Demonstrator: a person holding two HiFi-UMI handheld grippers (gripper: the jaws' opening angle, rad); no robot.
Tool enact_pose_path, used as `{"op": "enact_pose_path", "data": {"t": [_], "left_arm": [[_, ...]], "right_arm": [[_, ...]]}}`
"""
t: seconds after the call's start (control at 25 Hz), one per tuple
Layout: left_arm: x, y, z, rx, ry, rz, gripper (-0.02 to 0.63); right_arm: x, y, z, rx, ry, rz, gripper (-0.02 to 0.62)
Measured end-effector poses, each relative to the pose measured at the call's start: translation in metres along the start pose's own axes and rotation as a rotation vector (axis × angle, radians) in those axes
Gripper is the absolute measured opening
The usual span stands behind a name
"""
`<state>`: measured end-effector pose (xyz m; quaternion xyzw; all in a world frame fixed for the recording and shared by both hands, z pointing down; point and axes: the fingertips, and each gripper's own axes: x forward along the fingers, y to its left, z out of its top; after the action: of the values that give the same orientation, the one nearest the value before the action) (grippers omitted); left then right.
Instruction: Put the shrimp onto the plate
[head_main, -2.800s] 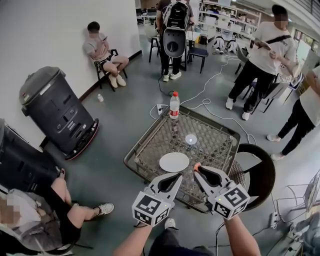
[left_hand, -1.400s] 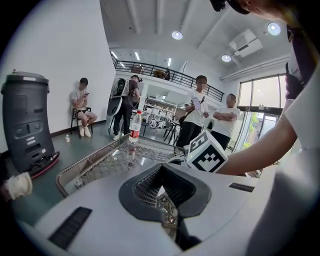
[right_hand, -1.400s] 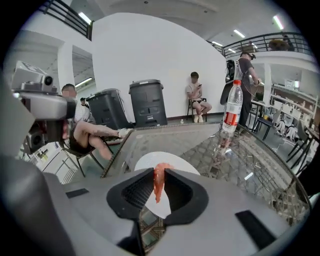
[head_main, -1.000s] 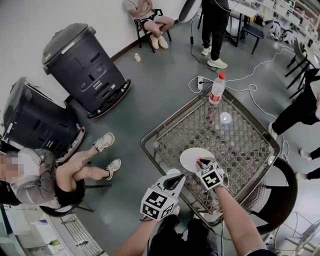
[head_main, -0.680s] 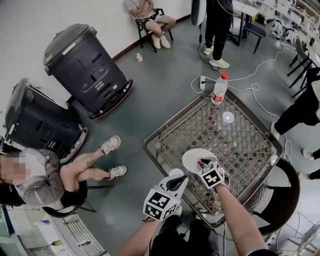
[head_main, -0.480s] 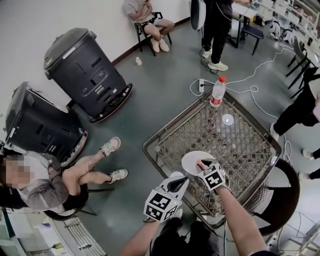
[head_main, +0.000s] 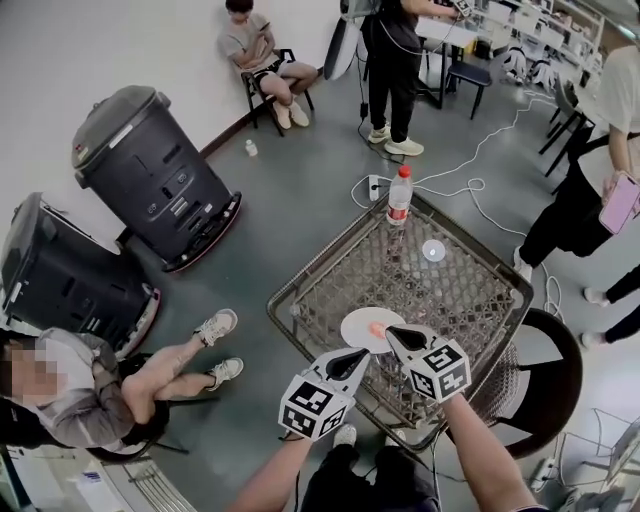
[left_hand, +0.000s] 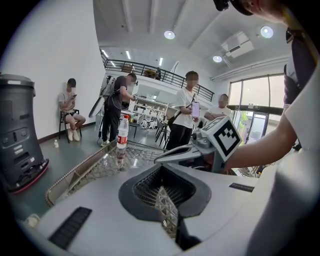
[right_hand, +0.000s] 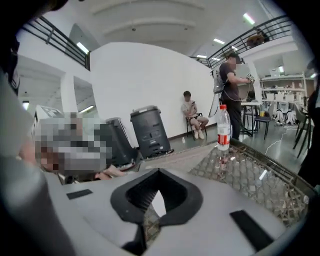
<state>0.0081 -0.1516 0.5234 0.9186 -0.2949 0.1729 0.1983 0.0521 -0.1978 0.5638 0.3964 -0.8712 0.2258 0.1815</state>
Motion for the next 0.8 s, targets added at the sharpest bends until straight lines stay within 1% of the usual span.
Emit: {"op": "enact_pose_path", "data": {"t": [0.2,0.4,0.6,0.8], "left_arm": [[-0.006,-0.02,0.033,0.031,-0.052,-0.024,0.009],[-0.013,-0.037,0.064,0.064,-0.107,-0.051,0.009],[-0.025,-0.047,0.087,0.093,-0.141,-0.073,0.009],[-0.03,-0.052,0.096,0.107,-0.155,-0.086,0.008]], "right_arm": [[-0.053,0.015,0.046,0.011,-0.178,0.021,0.006],[-0.095,0.025,0.079,-0.006,-0.287,0.009,0.005],[-0.117,0.039,0.102,-0.023,-0.351,-0.005,0.005],[-0.127,0.047,0.113,-0.05,-0.38,-0.009,0.005]]}}
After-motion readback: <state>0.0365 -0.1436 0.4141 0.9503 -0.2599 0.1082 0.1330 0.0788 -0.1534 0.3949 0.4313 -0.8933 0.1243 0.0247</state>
